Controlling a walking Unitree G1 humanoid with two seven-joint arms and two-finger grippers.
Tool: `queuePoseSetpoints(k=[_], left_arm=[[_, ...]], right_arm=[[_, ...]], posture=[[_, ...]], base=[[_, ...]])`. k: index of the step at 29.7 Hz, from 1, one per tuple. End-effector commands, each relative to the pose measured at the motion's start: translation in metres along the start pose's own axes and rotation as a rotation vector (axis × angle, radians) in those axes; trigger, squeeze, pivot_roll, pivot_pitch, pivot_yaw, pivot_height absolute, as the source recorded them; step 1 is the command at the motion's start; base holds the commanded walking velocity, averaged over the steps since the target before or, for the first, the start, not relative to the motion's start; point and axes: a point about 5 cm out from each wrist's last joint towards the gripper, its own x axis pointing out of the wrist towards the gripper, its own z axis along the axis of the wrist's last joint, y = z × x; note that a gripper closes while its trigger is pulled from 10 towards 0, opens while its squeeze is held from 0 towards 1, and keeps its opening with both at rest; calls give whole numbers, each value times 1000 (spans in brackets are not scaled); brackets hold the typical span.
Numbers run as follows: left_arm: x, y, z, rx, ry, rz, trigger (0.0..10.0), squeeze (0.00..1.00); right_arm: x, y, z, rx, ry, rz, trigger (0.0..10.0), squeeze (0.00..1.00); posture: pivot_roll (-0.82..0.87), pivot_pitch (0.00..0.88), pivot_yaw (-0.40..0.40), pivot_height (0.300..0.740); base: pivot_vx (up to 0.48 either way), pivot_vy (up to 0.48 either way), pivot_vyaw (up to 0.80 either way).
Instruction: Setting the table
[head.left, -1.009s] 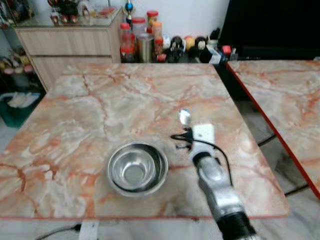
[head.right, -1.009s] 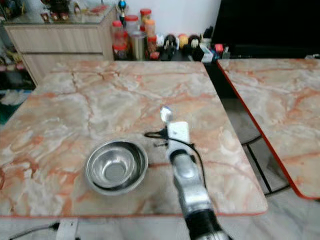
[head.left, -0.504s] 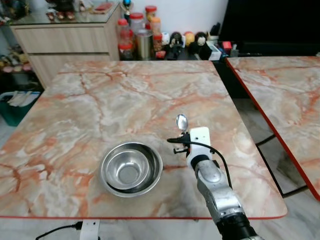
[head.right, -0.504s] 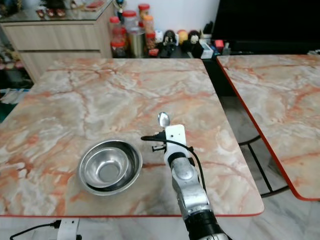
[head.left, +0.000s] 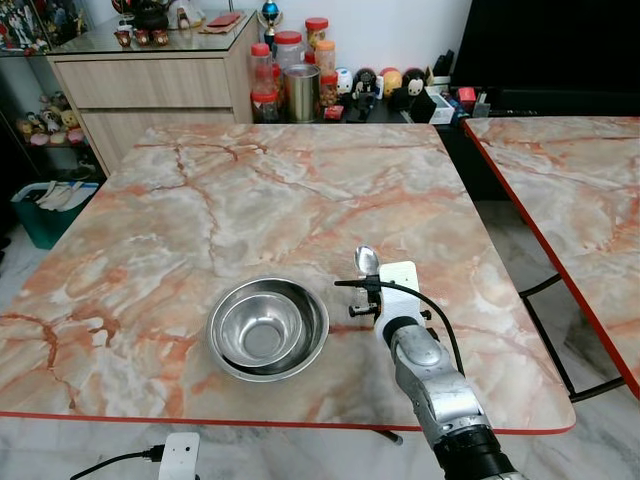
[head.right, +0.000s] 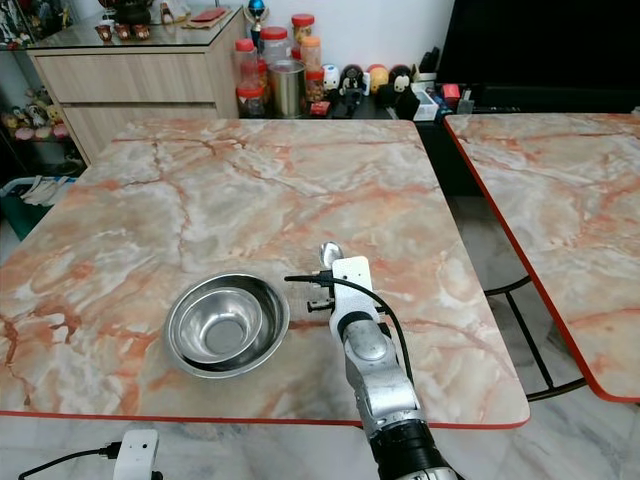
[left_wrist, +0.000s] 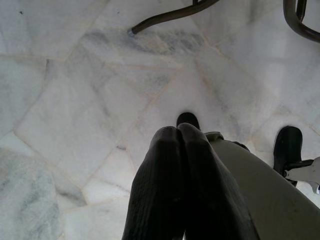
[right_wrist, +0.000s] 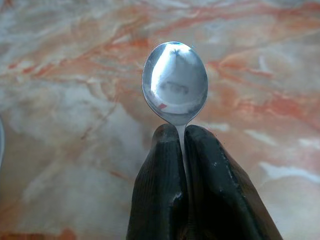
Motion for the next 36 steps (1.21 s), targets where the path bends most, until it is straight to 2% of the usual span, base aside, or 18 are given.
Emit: queuePoseSetpoints(k=[1,17,28,34,35,36], left_arm=[[-1,2,-4,4,22,1,10000,0],[-1,2,-6,13,27,-7,10000,0],[-1,0,-7,9,28,-8,10000,0],[-1,1,-8,5,32,-4,10000,0],[-1,1,-8,5,33,-3,10000,0],[-1,1,-9,4,33,-3,10000,0]], right_arm=[[-3,2,0,-3,16,18,10000,0],[-18,7,-18,-26,154,40,10000,0],[-21,0,-19,-22,176,-4,10000,0],[-21,2,-19,-18,182,1,10000,0],[-21,2,-19,-17,182,2,10000,63],[-21,3,-19,-15,182,3,10000,502]], posture=[[-78,27,-2,740],[-81,25,-10,740],[-81,47,-12,740],[-79,52,-12,740],[-76,54,-12,740],[-77,55,-11,740]], base=[[0,0,0],[0,0,0],[0,0,0],[0,0,0],[0,0,0],[0,0,0]])
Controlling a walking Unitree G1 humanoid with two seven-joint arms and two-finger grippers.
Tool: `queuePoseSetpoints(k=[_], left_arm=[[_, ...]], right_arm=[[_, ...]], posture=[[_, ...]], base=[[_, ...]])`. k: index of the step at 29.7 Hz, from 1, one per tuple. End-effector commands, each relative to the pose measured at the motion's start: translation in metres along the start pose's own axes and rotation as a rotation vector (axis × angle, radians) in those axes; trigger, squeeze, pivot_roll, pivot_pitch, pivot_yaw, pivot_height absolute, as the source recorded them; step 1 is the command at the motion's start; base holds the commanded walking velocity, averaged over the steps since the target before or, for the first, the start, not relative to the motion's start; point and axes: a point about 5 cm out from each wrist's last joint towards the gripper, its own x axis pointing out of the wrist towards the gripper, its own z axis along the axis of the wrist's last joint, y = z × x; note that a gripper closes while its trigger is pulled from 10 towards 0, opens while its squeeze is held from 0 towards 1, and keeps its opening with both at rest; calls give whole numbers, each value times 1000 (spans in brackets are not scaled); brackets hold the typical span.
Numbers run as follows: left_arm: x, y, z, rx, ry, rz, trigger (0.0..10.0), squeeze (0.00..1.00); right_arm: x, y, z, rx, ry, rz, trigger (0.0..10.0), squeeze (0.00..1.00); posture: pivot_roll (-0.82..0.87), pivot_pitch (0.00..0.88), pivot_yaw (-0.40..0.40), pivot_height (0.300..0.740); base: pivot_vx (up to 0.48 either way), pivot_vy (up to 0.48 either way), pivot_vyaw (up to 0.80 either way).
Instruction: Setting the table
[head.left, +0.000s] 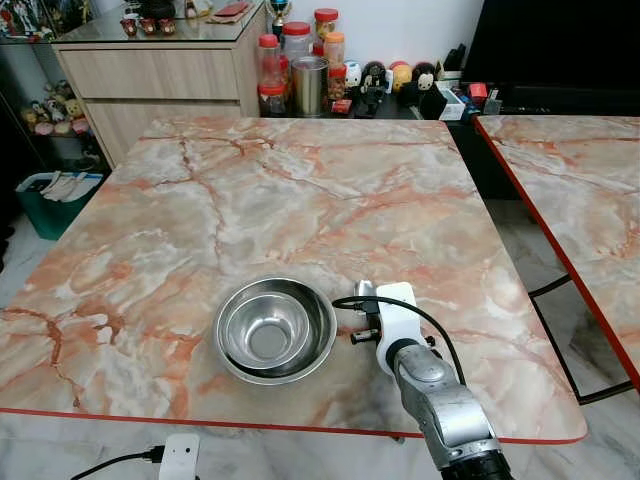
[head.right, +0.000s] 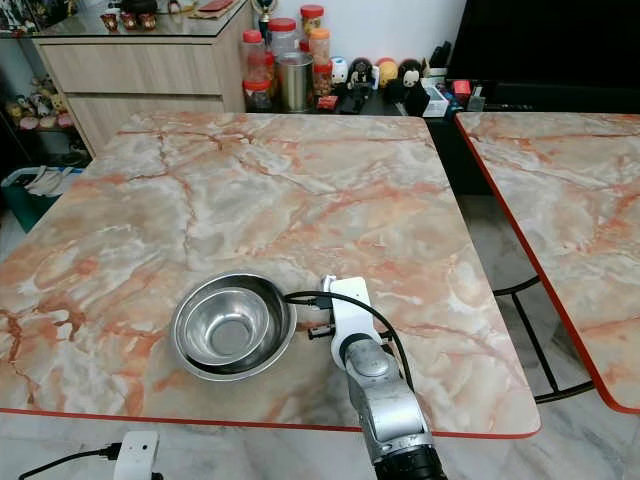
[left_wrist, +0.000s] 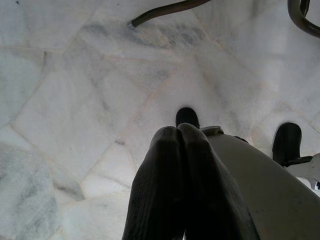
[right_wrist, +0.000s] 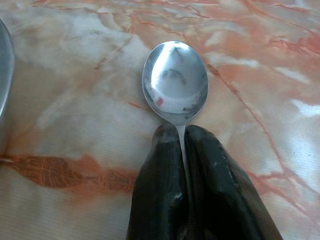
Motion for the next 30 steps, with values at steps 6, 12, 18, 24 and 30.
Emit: queuePoseSetpoints(k=[6,12,18,24,30], left_arm=[[-1,2,-8,4,31,4,10000,0],[-1,2,-8,6,34,3,10000,0],[-2,3,-10,8,39,5,10000,0],[-2,4,-10,6,29,9,10000,0],[-2,3,-7,15,17,11,10000,0]], right_arm=[[-1,0,-1,3,15,-7,10000,847],[-1,-1,1,2,5,-13,10000,859],[-4,-2,18,-16,-119,-16,10000,0],[-13,3,49,-12,-380,11,10000,0],[-15,-5,64,19,-518,-1,10000,0]], posture=[[-78,57,-9,740],[-77,61,-8,740],[-78,65,-3,740],[-78,61,-1,740],[-83,53,-2,740]], base=[[0,0,0],[0,0,0],[0,0,0],[0,0,0],[0,0,0]])
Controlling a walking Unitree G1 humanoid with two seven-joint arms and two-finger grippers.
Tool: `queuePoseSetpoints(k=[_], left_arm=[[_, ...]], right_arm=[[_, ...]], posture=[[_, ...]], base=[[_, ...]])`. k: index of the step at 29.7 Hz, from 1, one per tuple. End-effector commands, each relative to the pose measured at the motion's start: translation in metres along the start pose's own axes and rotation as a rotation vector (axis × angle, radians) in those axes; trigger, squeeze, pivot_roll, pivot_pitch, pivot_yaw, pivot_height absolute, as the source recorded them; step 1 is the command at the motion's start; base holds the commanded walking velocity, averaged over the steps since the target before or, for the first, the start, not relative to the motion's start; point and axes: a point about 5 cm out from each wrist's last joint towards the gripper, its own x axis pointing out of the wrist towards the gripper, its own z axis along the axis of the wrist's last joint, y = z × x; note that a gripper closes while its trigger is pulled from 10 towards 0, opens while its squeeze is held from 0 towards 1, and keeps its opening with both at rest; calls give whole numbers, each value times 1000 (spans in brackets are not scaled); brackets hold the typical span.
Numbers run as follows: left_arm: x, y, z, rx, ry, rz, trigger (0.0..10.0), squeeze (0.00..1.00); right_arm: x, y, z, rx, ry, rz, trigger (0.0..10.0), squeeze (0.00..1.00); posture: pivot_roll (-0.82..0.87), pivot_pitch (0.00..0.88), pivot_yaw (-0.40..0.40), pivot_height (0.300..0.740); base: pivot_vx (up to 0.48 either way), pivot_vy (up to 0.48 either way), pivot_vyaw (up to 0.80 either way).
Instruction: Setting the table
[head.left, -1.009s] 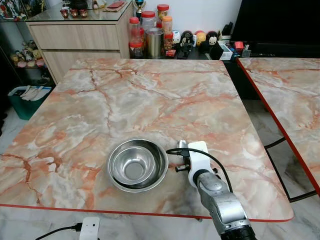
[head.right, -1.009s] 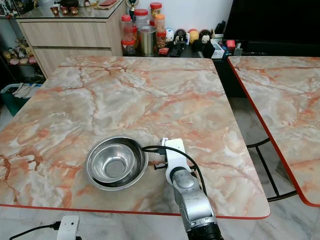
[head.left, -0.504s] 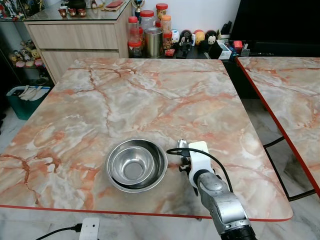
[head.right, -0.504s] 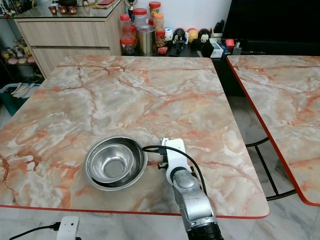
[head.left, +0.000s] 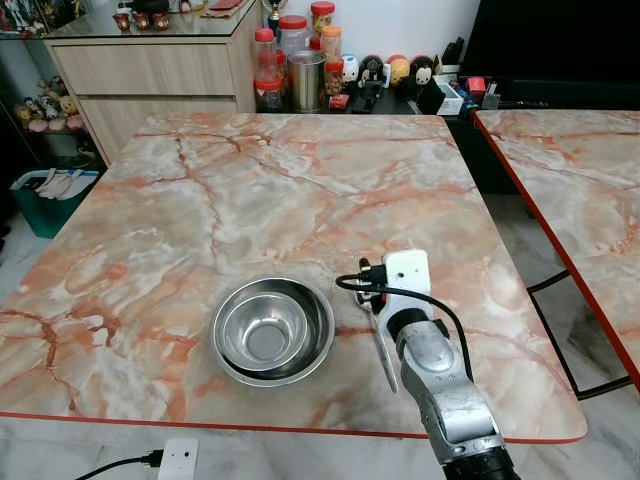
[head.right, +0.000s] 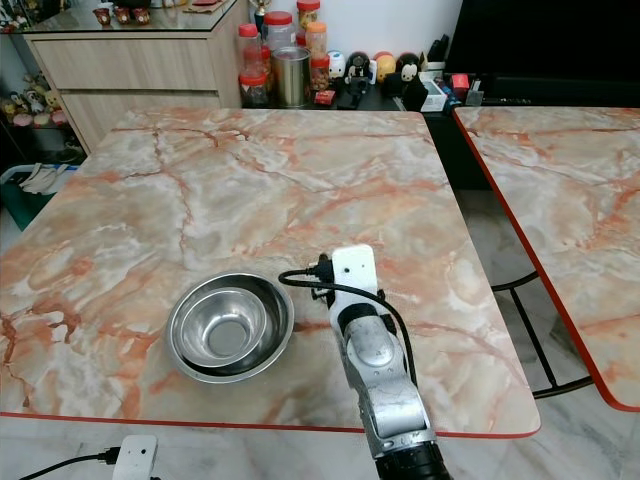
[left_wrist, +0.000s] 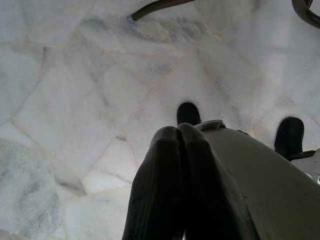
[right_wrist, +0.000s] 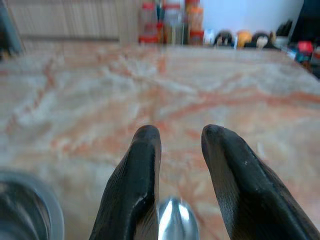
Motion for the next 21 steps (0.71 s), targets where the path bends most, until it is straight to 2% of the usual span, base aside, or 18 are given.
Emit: queuePoseSetpoints(k=[1,5,7,21], left_arm=[[-1,2,-3,14,9,8,10000,0],[0,-2,-2,54,4,6,10000,0],[0,-3,-2,57,4,15,10000,0],[0,-6,-4,48,8,16,10000,0]], right_arm=[[3,-2,6,9,-41,1,10000,0],[9,-8,5,-16,-61,-1,10000,0],[11,-9,3,-24,-65,1,10000,0],[16,-6,-1,-8,-86,6,10000,0]], posture=[[-83,53,-2,740],[-88,38,-10,740],[-90,30,-18,740],[-89,2,-24,740]], base=[[0,0,0],[0,0,0],[0,-345,0],[0,-480,0]])
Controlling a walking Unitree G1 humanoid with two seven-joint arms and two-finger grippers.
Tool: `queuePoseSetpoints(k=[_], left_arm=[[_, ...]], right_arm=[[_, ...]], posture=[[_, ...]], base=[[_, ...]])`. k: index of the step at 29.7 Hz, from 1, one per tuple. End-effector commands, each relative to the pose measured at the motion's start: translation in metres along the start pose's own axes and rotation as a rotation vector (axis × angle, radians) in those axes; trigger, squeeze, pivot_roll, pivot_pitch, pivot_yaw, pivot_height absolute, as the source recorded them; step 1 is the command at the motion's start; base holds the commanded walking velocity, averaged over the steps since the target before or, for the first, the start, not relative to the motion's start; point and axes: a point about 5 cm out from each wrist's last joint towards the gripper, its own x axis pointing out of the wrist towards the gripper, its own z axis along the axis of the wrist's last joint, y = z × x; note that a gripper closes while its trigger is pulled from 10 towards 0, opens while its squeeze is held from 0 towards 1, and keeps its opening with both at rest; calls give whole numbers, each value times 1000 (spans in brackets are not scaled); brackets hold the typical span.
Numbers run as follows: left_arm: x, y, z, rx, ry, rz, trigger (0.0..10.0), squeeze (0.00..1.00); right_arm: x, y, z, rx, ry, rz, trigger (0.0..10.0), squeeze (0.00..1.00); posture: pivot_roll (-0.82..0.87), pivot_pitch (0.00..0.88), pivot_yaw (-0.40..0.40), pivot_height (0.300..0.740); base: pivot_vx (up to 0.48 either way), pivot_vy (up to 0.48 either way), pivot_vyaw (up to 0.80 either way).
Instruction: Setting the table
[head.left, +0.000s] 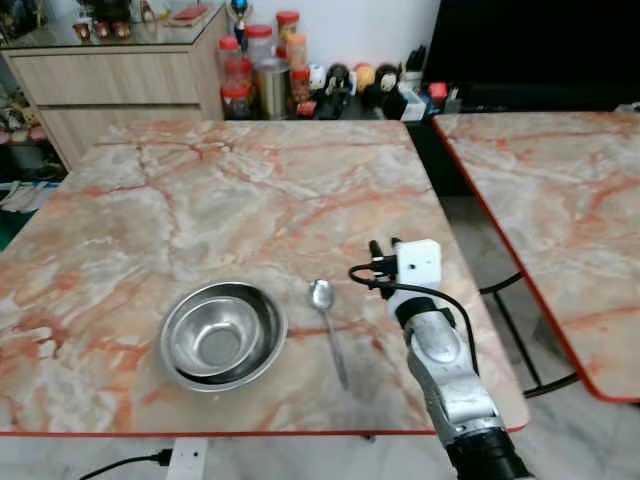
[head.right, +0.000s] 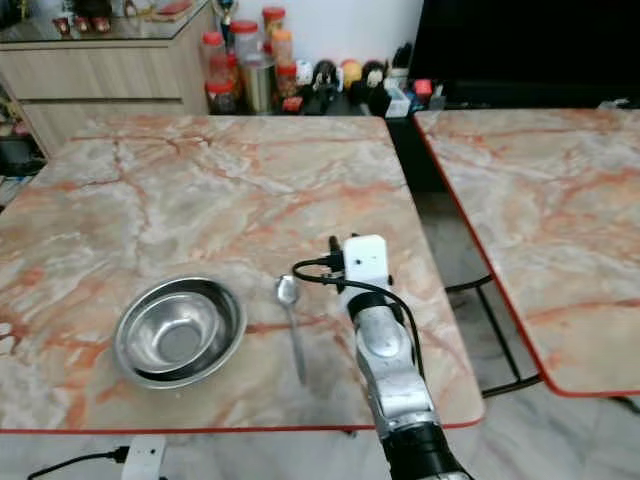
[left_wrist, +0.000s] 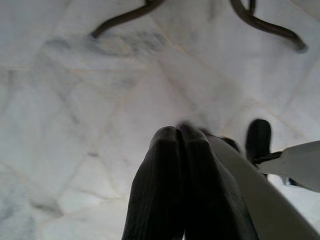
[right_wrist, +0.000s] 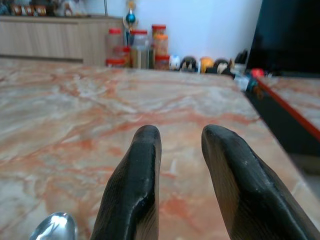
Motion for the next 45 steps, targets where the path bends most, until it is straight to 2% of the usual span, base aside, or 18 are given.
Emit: queuePoseSetpoints(k=[1,32,45], left_arm=[[-1,4,-5,17,15,13,10000,0],[-1,1,-5,30,15,-5,10000,0],[0,4,-2,9,10,10,10000,0]], right_arm=[[3,8,3,18,-17,24,10000,0],[-3,17,-1,24,-28,74,10000,0],[0,7,-1,21,-26,40,10000,0]], posture=[[-88,0,-22,740],[-98,0,-28,740],[-88,0,-27,740]], base=[[0,-472,0],[0,-409,0],[0,-290,0]])
